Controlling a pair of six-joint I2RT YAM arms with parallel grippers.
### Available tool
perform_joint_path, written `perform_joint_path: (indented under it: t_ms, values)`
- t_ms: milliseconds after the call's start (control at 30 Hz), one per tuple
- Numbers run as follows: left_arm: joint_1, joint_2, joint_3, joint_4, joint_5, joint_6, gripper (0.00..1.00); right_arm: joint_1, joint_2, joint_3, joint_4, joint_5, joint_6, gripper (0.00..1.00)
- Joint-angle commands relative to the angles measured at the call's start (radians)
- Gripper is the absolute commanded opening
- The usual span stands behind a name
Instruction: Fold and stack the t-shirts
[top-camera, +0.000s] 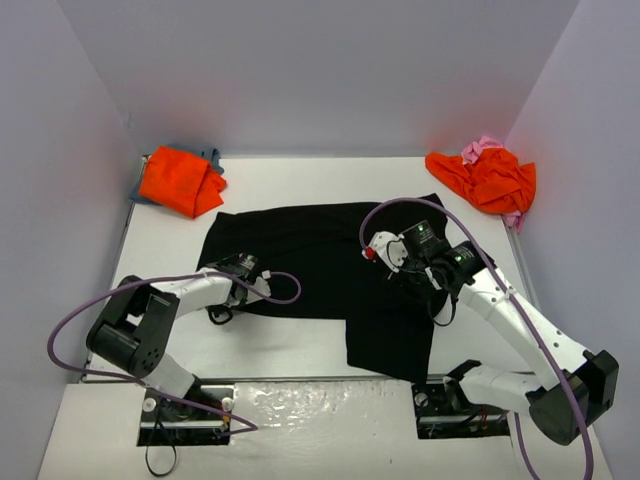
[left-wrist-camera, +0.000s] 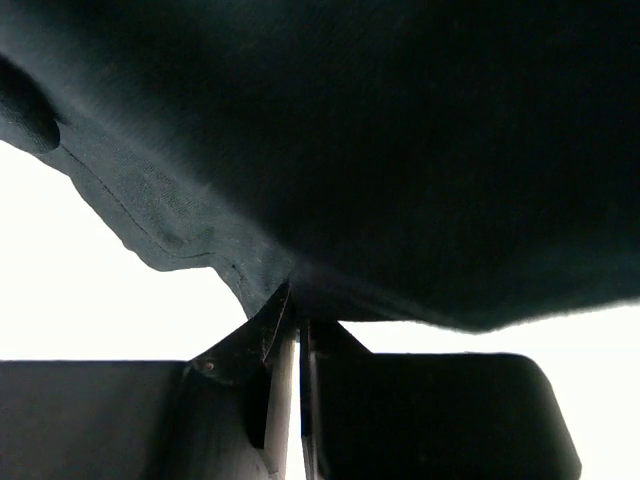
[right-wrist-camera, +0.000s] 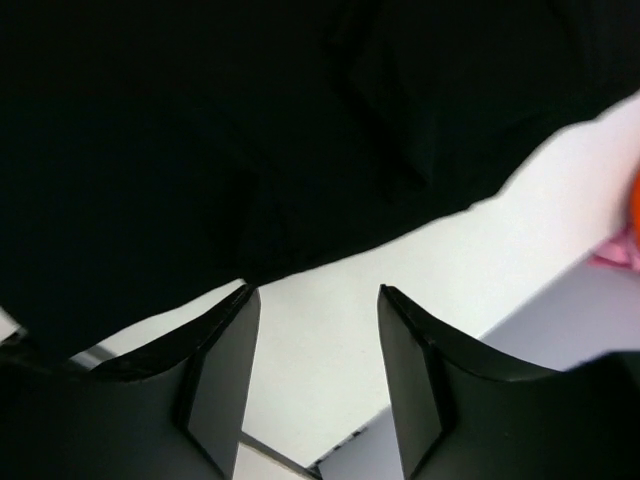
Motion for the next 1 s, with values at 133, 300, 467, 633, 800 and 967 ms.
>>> perform_joint_path:
  t_ms: [133, 300, 467, 633, 800, 967]
  values:
    - [0.006, 0.029, 0.242, -0.139, 0.166, -0.039, 0.00, 0.148, 0.107, 0.059, -0.244, -0.191, -0.048, 0.57]
    - [0.004, 0.109, 0.355, -0.186, 0.170, -0.077, 0.00, 0.308, 0.178, 0.021, -0.276, -0.223, -0.042, 0.61]
    - [-0.003, 0.189, 0.448, -0.214, 0.171, -0.100, 0.00, 0.397, 0.208, -0.009, -0.172, -0.174, 0.006, 0.60]
    - [-0.004, 0.247, 0.497, -0.225, 0.164, -0.104, 0.00, 0.461, 0.309, -0.014, -0.024, -0.067, 0.106, 0.59]
    - [-0.004, 0.251, 0.485, -0.216, 0.155, -0.093, 0.00, 0.513, 0.470, -0.021, 0.055, 0.081, 0.138, 0.58]
    - [-0.003, 0.241, 0.478, -0.213, 0.162, -0.092, 0.00, 0.528, 0.579, 0.001, 0.092, 0.138, 0.151, 0.58]
